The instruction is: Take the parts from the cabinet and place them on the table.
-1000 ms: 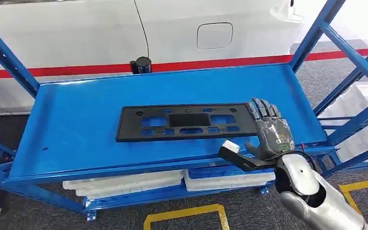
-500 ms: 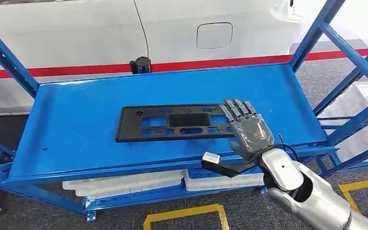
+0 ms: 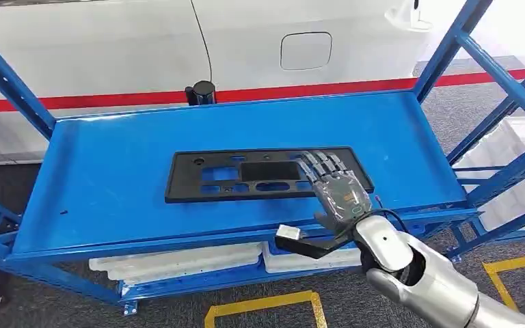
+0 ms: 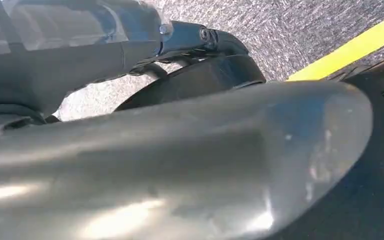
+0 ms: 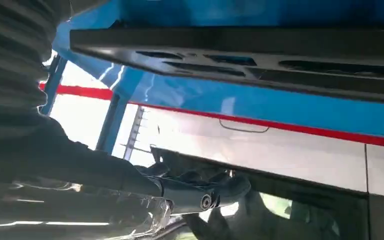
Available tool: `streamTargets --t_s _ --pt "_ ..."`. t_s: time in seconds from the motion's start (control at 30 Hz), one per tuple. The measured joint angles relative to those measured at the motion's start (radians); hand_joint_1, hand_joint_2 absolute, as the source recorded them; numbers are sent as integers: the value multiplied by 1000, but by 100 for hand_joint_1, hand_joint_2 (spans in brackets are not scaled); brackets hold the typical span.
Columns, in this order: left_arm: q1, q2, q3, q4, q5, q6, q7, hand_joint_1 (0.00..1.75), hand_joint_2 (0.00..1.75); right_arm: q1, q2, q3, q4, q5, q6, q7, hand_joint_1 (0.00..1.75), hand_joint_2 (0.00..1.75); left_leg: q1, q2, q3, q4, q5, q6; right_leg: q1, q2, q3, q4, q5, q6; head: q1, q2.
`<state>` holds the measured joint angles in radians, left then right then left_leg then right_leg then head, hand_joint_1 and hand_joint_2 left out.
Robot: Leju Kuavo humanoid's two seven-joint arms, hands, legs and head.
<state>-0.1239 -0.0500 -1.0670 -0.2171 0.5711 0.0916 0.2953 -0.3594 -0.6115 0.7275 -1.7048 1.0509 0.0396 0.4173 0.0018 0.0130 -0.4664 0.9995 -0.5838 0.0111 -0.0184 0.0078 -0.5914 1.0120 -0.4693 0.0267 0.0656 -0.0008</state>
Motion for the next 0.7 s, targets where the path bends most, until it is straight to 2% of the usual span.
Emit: streamTargets --t_s 0.2,0.4,0.7 --pt "0 0 0 0 2 4 0 0 0 -4 22 15 45 -87 -68 -13 0 175 0 0 0 0 0 0 0 0 0 0 0 0 0 0" --pt "0 0 0 0 13 10 -10 0 0 -8 35 21 91 -106 -96 -20 0 175 0 -1 0 0 0 0 0 0 0 0 0 0 0 0" --pt "0 0 0 0 19 13 -10 0 0 1 33 19 122 -36 -155 -3 0 175 0 -8 0 0 0 0 0 -1 0 0 0 0 0 0"
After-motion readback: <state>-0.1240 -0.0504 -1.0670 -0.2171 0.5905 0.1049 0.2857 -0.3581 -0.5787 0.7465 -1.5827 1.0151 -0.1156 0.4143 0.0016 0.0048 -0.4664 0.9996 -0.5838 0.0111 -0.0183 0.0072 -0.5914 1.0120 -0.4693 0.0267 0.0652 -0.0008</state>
